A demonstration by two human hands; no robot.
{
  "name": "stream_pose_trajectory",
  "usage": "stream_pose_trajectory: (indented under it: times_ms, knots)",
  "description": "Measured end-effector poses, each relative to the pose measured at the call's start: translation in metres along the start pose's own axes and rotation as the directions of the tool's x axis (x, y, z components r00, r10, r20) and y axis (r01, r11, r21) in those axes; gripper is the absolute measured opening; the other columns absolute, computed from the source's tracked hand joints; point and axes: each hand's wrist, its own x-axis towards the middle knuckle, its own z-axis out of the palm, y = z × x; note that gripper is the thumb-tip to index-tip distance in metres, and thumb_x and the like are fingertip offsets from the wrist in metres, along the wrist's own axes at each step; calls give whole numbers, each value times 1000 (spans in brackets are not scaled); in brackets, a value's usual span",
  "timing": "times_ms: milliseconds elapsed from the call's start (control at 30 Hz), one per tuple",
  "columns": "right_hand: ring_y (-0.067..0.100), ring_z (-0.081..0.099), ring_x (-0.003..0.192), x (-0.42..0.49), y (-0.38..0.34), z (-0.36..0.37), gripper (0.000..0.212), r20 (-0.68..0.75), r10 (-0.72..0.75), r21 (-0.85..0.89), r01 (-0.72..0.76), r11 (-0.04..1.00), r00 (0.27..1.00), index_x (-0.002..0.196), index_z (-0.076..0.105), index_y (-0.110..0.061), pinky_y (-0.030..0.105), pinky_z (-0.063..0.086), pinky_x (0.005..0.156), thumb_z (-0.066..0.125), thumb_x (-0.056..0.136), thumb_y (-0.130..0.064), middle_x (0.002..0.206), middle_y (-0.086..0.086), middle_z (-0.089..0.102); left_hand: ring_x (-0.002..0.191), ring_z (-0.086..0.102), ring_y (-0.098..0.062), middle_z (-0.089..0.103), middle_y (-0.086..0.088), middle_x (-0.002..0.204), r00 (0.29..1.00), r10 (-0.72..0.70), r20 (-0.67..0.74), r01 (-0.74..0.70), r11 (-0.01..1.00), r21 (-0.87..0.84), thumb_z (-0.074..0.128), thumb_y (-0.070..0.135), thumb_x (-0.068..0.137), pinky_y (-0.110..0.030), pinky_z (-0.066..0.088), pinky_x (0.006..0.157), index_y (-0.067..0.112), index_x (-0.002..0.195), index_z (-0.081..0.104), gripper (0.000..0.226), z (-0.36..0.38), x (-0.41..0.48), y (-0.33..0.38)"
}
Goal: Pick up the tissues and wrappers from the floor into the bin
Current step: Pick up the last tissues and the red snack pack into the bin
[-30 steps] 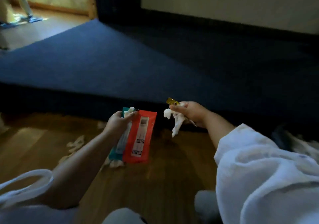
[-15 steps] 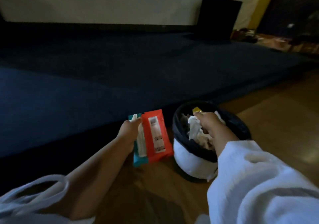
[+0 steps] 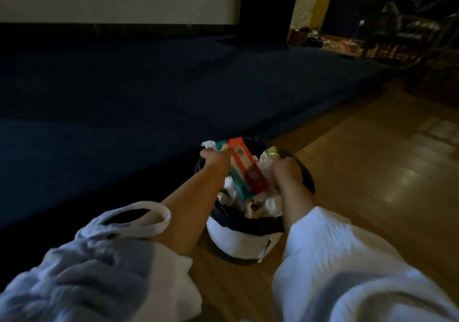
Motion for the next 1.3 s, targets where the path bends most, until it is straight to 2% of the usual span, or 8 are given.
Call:
stream_pose_trajectory:
  times_ms: [133,300,400,667,800,967,1133,1300]
  knots:
    - [39,32,133,-6,1,15,56,107,20,-209,3,978,994,139,38,-17,49,25,110,30,93,-48,146,16,34,123,47,-33,41,-17,141,984,73,162,-125,931,342,64,34,84,-41,44,101,11,145,20,79,-6,1,-21]
    - [31,47,123,-21,19,41,38,317,-60,-297,159,941,946,129,49,-5,34,39,100,37,97,-21,135,16,49,144,16,-26,25,-7,154,831,344,437,-518,193,833,34,40,97,-42,12,117,22,148,19,56,-22,-5,-51]
    - [32,38,131,-28,35,48,41,425,91,-424,109,899,901,137,38,-1,36,30,108,30,101,-19,142,21,39,147,5,-21,18,-2,157,829,282,484,-511,30,859,28,40,98,-44,2,118,23,148,16,55,-36,1,-67]
    - [36,46,121,-43,2,44,54,217,-94,-439,183,880,972,136,41,-11,44,39,101,33,93,-44,133,19,48,146,6,-22,30,-5,152,850,338,404,-513,355,781,33,39,98,-41,5,118,22,141,32,46,-88,-30,-61]
    - [36,48,121,-67,-14,58,37,282,-330,-326,413,850,901,126,56,-16,43,40,103,42,93,-26,135,16,48,144,19,-23,34,-4,150,891,320,322,-437,409,801,36,43,97,-43,13,118,22,142,31,50,-126,-56,-54]
    - [34,51,117,-133,-50,79,31,473,-504,-300,670,679,723,118,59,-15,37,41,100,46,91,-23,128,15,53,123,49,-20,42,-5,142,936,328,132,-303,554,775,42,46,94,-37,42,103,20,142,30,56,-195,-103,-50]
    - [26,57,106,-226,-72,103,25,747,-480,-162,827,539,459,112,62,-9,30,43,86,51,93,-20,115,12,62,124,48,-20,42,-4,143,940,338,-50,-191,643,742,44,46,93,-26,41,93,19,141,34,56,-284,-155,-65]
    - [19,57,109,-318,-86,135,31,964,-167,-160,952,262,208,121,58,-22,31,46,90,54,92,-31,122,2,60,126,47,-18,46,-5,140,925,328,-191,-98,693,714,47,44,93,-23,38,94,16,138,39,54,-369,-209,-90]
